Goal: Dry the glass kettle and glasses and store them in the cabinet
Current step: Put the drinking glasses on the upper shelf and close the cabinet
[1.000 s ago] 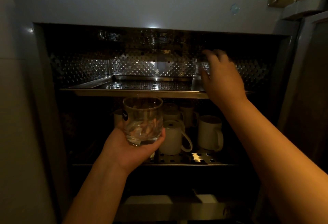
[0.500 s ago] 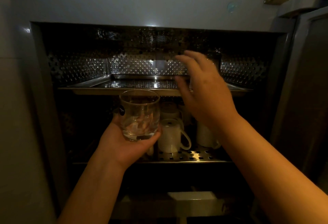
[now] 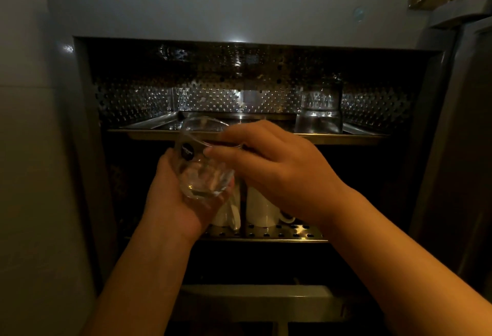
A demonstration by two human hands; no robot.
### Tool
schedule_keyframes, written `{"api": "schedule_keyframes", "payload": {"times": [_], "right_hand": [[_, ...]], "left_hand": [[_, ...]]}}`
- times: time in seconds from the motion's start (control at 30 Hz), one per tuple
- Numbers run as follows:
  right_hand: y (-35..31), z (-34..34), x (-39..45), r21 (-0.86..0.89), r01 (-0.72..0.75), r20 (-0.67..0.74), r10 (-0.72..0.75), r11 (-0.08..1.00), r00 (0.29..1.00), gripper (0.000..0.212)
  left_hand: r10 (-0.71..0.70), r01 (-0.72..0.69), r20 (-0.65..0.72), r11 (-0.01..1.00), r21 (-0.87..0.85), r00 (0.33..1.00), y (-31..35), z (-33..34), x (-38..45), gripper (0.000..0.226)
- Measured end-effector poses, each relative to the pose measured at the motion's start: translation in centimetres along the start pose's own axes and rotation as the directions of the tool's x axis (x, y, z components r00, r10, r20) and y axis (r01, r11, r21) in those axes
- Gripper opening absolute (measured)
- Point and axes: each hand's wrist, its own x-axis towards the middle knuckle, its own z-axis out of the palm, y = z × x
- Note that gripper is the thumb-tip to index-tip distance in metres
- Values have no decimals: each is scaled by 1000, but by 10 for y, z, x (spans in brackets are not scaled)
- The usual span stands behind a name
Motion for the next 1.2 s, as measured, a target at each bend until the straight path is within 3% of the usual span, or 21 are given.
{"api": "schedule_keyframes", "payload": {"times": [0.17,0.27,0.4,0.53,0.73,0.9,1.2], "right_hand": [[1,3,-2,-44,146,-67,-149,988,987,25],[1,1,-3,-64,146,-101,-152,987,983,25],[-1,2,-9,-30,74,-152,-77,997,985,24],[0,6,-17,-23,-6,-184,1,1000,983,25],[5,11,-28,-23,-117,-153,112,993,982,32],[8,15,-37,-40,-181,-63,178,983,982,40],[13,19,-42,-43,-231,-17,230,972,973,48]], "left_hand": [[182,-179,-1,965,192,983,5,1,-3,51],[330,-302,-16,880,366,944,8,4,-3,52],[548,-452,19,671,588,836,10,16,-4,39],[681,-532,188,339,776,708,15,28,-3,30],[692,-584,440,-34,811,572,24,43,7,39],[677,-568,555,-239,787,483,22,48,16,44],[504,-501,734,-537,679,454,25,67,21,50]]}}
